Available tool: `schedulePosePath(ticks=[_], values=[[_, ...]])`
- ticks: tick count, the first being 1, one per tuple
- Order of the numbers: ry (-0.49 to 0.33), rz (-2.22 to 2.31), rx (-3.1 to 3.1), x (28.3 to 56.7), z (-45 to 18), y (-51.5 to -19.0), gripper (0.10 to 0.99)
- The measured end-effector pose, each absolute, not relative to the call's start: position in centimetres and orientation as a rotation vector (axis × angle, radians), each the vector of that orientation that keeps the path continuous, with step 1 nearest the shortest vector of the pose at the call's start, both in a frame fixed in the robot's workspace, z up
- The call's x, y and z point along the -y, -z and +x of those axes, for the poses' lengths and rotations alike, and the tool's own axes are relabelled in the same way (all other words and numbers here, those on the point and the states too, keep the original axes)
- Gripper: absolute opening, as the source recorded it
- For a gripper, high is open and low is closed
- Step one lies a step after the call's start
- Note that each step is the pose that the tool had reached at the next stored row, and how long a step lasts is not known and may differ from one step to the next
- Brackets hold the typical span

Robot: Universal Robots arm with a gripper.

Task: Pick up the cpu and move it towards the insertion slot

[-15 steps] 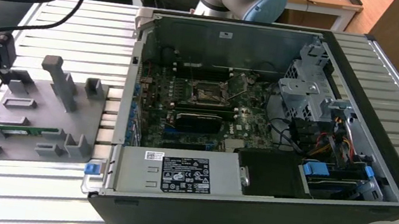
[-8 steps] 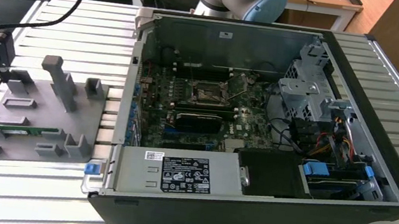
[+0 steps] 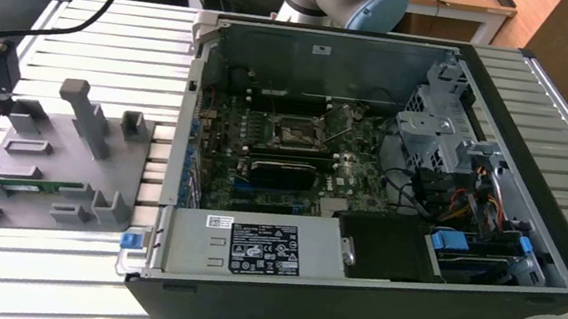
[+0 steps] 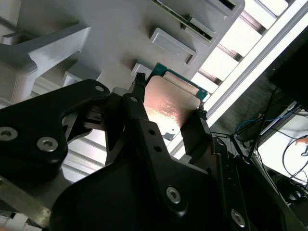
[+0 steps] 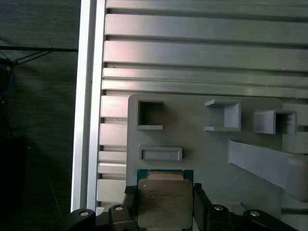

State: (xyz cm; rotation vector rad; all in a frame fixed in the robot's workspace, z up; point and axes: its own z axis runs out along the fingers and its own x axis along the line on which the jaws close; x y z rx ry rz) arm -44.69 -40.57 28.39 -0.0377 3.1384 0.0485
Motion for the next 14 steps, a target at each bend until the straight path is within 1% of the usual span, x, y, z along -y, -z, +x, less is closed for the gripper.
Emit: schedulePosePath(ticks=[14], values=[[-0.049,-0.038,-3.138,40.57,-44.7,-29.14,0.545]])
